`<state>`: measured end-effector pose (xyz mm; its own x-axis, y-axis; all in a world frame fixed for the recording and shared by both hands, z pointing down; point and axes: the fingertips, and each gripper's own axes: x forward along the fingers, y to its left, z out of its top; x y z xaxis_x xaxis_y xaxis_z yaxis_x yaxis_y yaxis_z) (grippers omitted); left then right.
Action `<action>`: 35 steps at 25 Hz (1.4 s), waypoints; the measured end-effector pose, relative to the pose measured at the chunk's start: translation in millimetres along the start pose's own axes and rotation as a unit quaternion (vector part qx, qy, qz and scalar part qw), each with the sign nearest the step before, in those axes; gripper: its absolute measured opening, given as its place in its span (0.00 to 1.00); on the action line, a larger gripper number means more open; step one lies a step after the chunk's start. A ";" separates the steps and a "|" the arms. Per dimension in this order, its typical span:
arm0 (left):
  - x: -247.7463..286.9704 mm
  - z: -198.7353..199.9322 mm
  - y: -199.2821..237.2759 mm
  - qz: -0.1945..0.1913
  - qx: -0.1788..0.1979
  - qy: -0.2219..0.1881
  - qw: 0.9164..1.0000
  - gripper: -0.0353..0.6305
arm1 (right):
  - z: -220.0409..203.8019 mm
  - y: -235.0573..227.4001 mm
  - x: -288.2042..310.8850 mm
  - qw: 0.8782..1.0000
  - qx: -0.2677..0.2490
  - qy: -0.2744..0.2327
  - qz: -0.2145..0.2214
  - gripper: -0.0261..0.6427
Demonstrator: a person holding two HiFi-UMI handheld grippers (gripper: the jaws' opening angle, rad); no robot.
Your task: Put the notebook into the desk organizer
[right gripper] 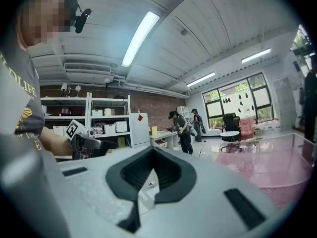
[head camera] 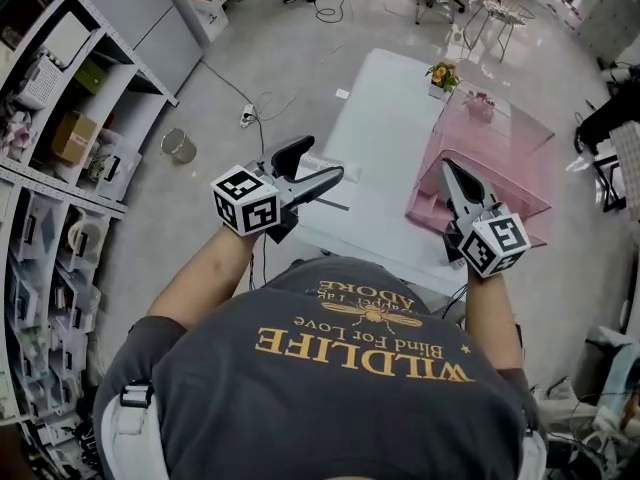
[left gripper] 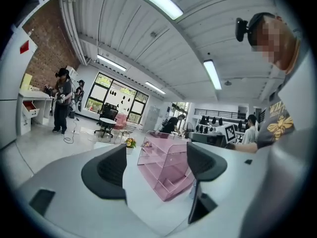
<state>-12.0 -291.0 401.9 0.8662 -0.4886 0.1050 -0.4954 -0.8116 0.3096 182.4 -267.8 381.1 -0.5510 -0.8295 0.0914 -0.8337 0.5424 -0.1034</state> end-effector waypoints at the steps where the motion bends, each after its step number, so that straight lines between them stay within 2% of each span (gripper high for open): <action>1: 2.0 -1.9 9.1 0.004 -0.001 0.003 1.000 0.63 | -1.1 -2.2 3.6 1.000 0.000 0.001 -0.002 0.04; 6: 4.0 -19.0 63.1 0.004 -0.008 0.025 1.000 0.63 | -12.8 -1.2 31.8 1.000 -0.008 0.011 -0.021 0.04; 10: 3.0 -50.5 110.4 0.001 -0.020 0.070 0.997 0.63 | -28.2 8.2 60.8 0.999 0.000 0.018 -0.038 0.04; 13: 5.0 -78.7 142.3 0.006 -0.036 0.107 0.994 0.63 | -43.6 11.4 81.8 0.998 0.013 0.032 -0.047 0.04; 17: 6.5 -127.1 183.6 0.023 -0.077 0.155 0.985 0.63 | -68.3 6.5 109.0 0.997 0.032 0.047 -0.052 0.04; 20: 8.6 -167.9 214.6 0.039 -0.129 0.188 0.973 0.63 | -91.3 4.6 122.8 0.996 0.040 0.066 -0.050 0.04; 24: 19.6 -221.8 253.1 0.059 -0.175 0.239 0.953 0.63 | -116.3 -5.5 138.0 0.994 0.046 0.084 -0.049 0.04; 27: 27.7 -257.8 258.1 0.052 -0.231 0.269 0.934 0.64 | -130.4 -8.3 140.2 0.993 0.051 0.097 -0.048 0.04; 31: 34.5 -291.5 257.1 0.045 -0.273 0.304 0.912 0.63 | -139.4 -5.7 137.3 0.992 0.055 0.107 -0.050 0.04; 33: 35.2 -301.3 255.9 0.042 -0.288 0.323 0.900 0.54 | -139.1 -4.8 136.9 0.991 0.056 0.107 -0.052 0.04; 34: 35.6 -303.3 254.6 0.040 -0.290 0.331 0.897 0.42 | -137.6 -4.7 136.2 0.991 0.056 0.106 -0.053 0.04; 35: 35.6 -303.3 253.2 0.039 -0.286 0.338 0.896 0.36 | -135.0 -4.5 135.4 0.991 0.056 0.105 -0.056 0.04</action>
<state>-86.6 -416.7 770.6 0.7682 -0.0735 0.6360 -0.6088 -0.3914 0.6900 106.6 -364.5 527.7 -0.4609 -0.8310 0.3114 -0.8870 0.4210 -0.1895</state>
